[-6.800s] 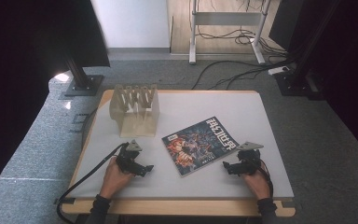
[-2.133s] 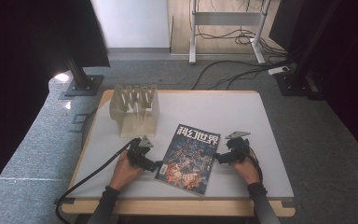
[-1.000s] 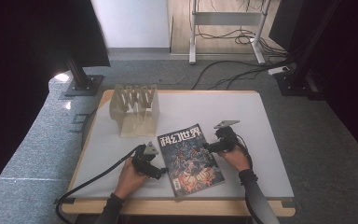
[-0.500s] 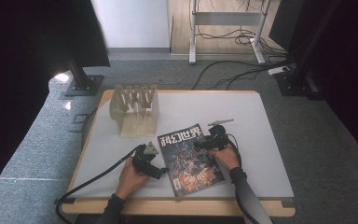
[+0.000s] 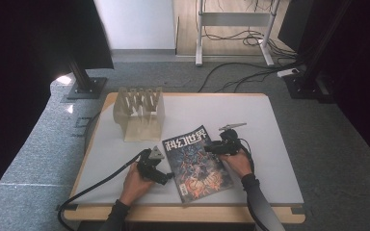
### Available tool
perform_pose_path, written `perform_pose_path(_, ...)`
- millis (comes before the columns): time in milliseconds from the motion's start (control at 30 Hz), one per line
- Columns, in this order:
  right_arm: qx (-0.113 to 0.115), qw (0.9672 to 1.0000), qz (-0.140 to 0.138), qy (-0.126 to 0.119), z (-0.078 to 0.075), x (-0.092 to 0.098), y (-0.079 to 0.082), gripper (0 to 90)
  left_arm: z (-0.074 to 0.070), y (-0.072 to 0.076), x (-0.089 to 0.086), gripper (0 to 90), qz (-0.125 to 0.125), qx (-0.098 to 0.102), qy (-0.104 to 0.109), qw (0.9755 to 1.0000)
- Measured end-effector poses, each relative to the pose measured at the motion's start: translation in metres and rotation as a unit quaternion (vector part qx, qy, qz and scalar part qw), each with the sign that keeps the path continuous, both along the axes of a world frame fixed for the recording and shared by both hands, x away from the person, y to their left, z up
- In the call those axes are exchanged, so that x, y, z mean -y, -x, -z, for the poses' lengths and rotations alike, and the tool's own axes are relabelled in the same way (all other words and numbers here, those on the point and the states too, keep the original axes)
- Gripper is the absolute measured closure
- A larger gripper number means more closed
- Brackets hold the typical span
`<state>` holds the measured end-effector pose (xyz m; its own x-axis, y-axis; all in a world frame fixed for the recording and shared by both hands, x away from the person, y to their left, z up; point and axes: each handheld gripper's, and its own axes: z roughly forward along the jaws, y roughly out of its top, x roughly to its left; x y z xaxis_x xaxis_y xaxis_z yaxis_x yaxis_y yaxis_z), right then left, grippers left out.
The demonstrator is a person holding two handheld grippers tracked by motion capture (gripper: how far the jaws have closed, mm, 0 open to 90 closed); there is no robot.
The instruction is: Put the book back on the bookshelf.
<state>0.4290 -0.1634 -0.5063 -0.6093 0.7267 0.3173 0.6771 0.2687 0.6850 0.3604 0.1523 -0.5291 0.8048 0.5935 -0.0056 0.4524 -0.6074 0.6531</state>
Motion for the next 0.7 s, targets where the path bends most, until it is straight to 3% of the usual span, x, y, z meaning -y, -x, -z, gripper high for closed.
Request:
perform_pose_path(133,-0.007,0.9998,0.013,-0.015,0.005,-0.005,-0.013,49.4,0.0,0.0,0.0,0.0,0.001,0.0,0.0,1.0)
perform_pose_path(267,-0.019,0.9995,0.011,-0.021,0.009,0.0,-0.011,52.4,0.0,0.0,0.0,0.0,0.001,0.0,0.0,1.0)
perform_pose_path(367,-0.034,0.9984,-0.014,-0.043,0.01,0.006,-0.001,58.2,0.0,0.0,0.0,0.0,0.001,-0.001,0.0,1.0)
perform_pose_path(467,-0.025,0.9991,-0.016,-0.03,0.006,0.003,-0.001,60.2,0.0,0.0,0.0,0.0,0.001,0.0,0.0,1.0)
perform_pose_path(533,-0.013,0.9996,-0.024,0.007,0.002,-0.007,-0.008,61.9,0.0,0.0,0.0,0.0,0.001,0.0,0.0,1.0)
perform_pose_path(700,-0.001,0.999,-0.034,0.029,-0.002,-0.02,-0.014,71.8,0.0,0.0,0.0,0.0,0.001,0.0,0.0,1.0)
